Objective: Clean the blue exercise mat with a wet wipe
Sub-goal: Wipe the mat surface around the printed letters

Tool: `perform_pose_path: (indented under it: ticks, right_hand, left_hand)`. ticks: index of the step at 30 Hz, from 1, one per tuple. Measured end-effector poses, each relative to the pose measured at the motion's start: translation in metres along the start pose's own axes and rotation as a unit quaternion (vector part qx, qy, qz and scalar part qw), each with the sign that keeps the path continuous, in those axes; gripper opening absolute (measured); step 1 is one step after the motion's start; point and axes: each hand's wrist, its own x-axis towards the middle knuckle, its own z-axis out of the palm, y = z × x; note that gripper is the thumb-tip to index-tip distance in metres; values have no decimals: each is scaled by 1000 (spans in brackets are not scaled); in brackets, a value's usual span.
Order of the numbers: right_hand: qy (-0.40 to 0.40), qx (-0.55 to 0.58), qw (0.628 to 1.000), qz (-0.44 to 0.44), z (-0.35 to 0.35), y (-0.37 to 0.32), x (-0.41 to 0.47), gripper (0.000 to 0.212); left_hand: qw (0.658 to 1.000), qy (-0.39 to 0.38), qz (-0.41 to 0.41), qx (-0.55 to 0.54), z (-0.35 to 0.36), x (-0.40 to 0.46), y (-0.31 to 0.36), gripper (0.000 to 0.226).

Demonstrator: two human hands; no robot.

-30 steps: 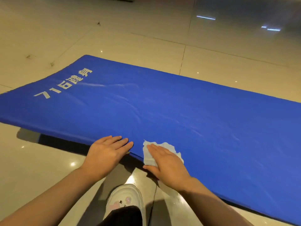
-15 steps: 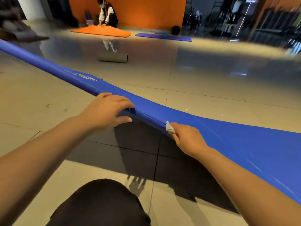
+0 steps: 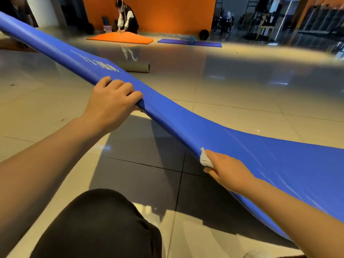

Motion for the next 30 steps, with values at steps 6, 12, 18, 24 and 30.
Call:
perform_pose_path:
  ticks: [6,12,18,24,30]
  right_hand:
    - [-57,-27,998,4,26,-8,12,47]
    - [-62,-18,998,2,40,-13,14,43]
    - [-19,-113,993,-41,3,-2,25,28]
    - [40,-240,969,-45,-116,8,43,27]
    - [70,-372,923,-74,-188,6,16,29]
  left_hand:
    - [999,-38,6,5,3,-22,9,22]
    - [991,-123,-18,-42,-5,-37,8,21]
    - [966,-239,-68,-72,-5,-61,6,29]
    - [934,-273,-161,-163,0,-85,38,42]
    - [892,-229,-215,-324,2,-78,87,37]
